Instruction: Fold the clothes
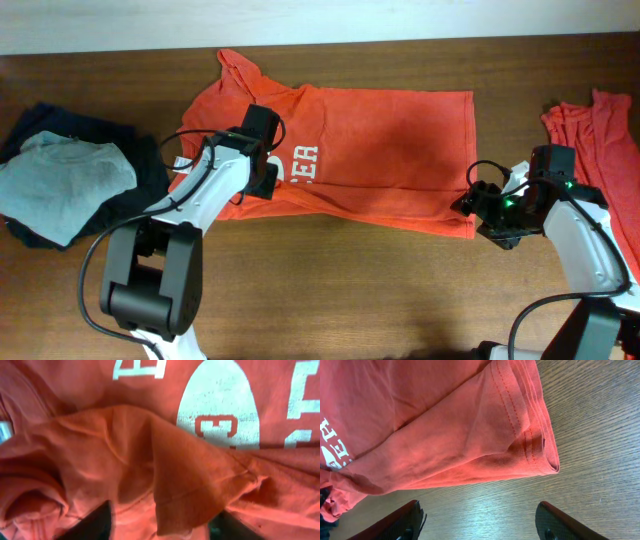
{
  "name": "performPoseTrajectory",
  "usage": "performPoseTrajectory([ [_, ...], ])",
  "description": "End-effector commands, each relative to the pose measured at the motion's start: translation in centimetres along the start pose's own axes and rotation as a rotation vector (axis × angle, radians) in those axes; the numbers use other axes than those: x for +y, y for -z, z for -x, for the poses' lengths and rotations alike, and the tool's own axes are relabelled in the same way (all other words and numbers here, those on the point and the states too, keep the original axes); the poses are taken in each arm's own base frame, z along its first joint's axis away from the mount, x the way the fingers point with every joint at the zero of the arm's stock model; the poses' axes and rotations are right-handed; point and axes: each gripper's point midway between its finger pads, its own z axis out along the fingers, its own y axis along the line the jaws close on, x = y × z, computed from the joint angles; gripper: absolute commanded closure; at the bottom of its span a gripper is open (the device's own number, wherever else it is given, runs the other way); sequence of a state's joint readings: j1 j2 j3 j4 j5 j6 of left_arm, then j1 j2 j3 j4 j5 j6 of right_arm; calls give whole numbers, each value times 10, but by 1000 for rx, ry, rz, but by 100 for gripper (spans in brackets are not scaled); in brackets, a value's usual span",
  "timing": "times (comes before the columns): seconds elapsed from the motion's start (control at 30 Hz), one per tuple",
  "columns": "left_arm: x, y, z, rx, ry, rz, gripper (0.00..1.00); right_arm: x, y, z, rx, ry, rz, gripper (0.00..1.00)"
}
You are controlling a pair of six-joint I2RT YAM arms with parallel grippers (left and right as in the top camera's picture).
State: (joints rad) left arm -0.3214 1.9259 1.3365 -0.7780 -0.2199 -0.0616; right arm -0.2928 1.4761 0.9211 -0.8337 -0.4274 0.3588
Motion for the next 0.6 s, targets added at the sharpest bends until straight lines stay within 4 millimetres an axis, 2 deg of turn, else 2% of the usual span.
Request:
performPoseTrajectory([
  [0.0,-2,-4,1,-2,-7,-7,80,3,5,4,-22,25,-5,23],
  [0.07,-2,-3,-1,6,-10,-6,94,3,5,4,-20,24,-5,23],
  [0.13,0,3,-6,44,-21,0,99,3,5,4,-19,23,-6,23],
  [0.27,9,31,-6,102,-109,15,98,3,5,4,-20,24,-5,23],
  [0.37,13,52,18,39,-140,15,95,3,5,5,-26,26,-3,23],
  [0.47,13,58,44,-56,-166,17,91,3,5,5,-25,26,-4,23],
  [0.57,10,50,61,-111,-224,17,87,3,5,5,-23,25,-4,23],
])
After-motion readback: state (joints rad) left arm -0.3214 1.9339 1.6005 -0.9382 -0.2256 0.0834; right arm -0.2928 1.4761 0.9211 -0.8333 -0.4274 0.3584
